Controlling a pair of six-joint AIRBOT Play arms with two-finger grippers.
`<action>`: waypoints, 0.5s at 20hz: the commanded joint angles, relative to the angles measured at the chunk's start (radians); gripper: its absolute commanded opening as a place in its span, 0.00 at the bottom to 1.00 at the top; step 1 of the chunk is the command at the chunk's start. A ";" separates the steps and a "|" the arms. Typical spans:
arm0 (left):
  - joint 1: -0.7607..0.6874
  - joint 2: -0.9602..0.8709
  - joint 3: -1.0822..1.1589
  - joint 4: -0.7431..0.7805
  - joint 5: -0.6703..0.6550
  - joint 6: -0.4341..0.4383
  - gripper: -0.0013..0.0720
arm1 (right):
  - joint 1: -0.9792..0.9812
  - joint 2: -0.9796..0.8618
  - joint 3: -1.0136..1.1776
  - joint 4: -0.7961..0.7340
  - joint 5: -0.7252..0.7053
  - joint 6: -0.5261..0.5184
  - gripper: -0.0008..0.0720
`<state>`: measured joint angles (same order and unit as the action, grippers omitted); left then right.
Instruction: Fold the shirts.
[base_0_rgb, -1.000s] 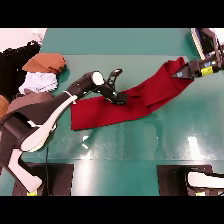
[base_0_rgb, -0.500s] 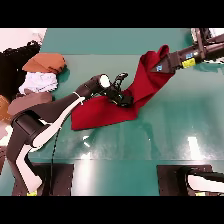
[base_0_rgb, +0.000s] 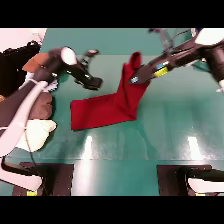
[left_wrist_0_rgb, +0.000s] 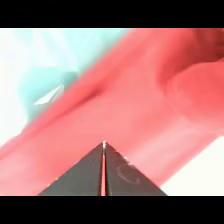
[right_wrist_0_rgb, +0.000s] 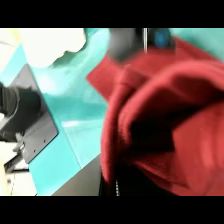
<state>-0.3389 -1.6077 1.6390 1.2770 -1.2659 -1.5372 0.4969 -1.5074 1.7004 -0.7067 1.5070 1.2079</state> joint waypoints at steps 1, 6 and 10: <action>0.138 0.145 0.001 0.098 -0.058 0.001 0.05 | 0.179 -0.103 0.002 0.010 -0.124 -0.061 0.04; 0.292 0.298 0.001 0.107 -0.067 0.001 0.05 | 0.419 -0.358 0.201 -0.005 -0.308 -0.121 0.70; 0.334 0.341 0.002 0.108 -0.116 0.008 0.05 | 0.421 -0.427 0.343 -0.106 -0.107 -0.037 0.51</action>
<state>-0.0444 -1.3064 1.6398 1.3766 -1.3483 -1.5356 0.8913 -1.8778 1.9579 -0.7311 1.3083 1.1248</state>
